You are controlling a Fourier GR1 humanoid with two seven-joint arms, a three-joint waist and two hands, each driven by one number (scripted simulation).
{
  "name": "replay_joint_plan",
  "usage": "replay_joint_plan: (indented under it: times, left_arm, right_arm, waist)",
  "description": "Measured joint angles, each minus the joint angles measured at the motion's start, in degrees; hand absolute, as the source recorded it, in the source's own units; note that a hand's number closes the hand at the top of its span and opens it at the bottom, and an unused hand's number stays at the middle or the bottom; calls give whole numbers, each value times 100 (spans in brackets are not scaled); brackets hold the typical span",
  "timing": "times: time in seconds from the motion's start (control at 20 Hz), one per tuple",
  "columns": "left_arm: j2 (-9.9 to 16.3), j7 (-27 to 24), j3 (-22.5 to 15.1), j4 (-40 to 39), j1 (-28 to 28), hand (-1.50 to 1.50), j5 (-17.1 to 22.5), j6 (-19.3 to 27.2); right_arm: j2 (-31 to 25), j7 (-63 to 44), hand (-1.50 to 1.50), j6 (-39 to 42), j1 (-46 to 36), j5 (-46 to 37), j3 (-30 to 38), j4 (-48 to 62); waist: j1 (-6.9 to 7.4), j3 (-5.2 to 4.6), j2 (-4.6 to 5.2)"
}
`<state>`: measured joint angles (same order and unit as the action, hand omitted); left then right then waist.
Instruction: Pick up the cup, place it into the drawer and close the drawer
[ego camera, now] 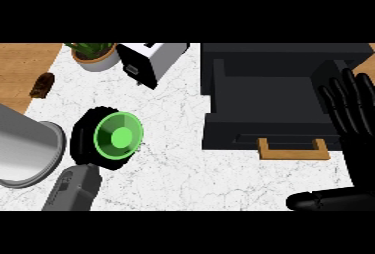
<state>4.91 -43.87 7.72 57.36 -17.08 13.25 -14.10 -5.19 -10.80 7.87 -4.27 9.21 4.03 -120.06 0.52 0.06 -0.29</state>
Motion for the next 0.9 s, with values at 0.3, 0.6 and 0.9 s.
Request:
replay_joint_plan:
  times: [0.3,0.6,0.9]
  left_arm:
    - [-287,1357,-337,1511,-115,150,237,412]
    - [-434,2421,-631,2392,-671,150,273,1178]
    - [-462,3105,-788,2428,-1564,150,96,1790]
  right_arm:
    - [-8,-50,-150,-4,-31,41,19,-23]
    - [-42,-37,-150,28,61,112,116,-113]
    - [-62,89,-150,89,41,82,143,-5]
  waist:
    - [-17,-3,6]
    - [-54,-4,12]
    - [-77,-4,24]
